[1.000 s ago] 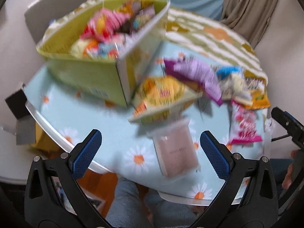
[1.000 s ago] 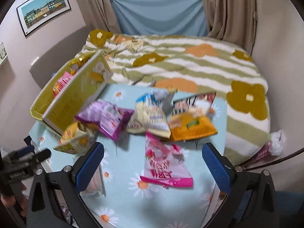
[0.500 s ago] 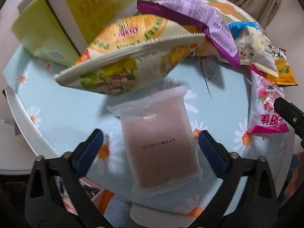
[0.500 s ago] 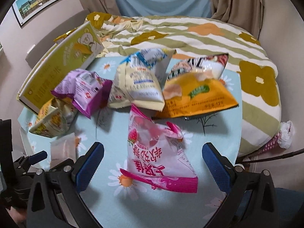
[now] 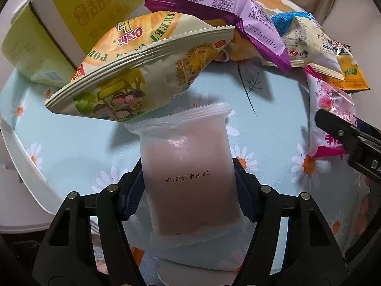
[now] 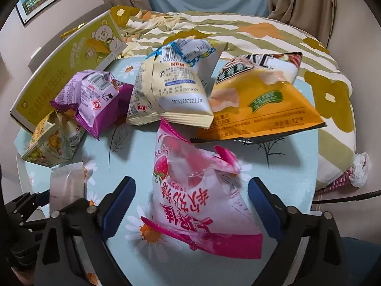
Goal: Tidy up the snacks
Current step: 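Grasp the pink cake pack with the left gripper while the right grasps the pink-white bag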
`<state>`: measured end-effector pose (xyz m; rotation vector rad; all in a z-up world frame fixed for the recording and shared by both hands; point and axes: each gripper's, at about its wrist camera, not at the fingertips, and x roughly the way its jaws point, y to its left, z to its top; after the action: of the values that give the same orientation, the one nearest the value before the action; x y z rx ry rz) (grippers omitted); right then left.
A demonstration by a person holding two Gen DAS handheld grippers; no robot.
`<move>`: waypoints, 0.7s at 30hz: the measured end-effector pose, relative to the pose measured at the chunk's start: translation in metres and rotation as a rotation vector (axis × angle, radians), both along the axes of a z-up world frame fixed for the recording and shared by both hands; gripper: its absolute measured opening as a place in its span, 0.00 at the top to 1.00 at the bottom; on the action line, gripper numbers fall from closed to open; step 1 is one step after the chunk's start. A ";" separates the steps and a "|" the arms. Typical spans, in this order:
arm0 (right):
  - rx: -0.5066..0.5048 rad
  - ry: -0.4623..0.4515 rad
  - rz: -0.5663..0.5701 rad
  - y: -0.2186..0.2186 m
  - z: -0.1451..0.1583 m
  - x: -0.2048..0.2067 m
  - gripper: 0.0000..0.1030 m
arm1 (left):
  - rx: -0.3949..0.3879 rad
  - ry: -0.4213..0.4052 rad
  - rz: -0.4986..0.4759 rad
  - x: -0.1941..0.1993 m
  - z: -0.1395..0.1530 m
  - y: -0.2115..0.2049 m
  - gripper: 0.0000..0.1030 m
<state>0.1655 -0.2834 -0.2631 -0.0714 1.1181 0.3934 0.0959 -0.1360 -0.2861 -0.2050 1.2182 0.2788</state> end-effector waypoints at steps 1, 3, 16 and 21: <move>-0.002 0.002 0.000 0.001 -0.001 0.001 0.12 | 0.000 0.001 -0.004 0.000 0.000 -0.001 0.37; -0.012 0.005 0.002 0.003 -0.004 0.003 0.12 | 0.002 0.004 -0.015 0.009 0.003 0.003 0.37; -0.109 -0.048 0.026 0.013 -0.013 0.002 0.40 | -0.017 0.003 -0.052 0.010 0.003 0.011 0.38; -0.103 -0.067 0.031 0.011 -0.008 -0.006 0.58 | -0.028 0.002 -0.069 0.006 0.005 0.006 0.39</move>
<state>0.1598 -0.2727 -0.2713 -0.1922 1.0716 0.3586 0.1016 -0.1297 -0.2808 -0.1866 1.2294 0.2019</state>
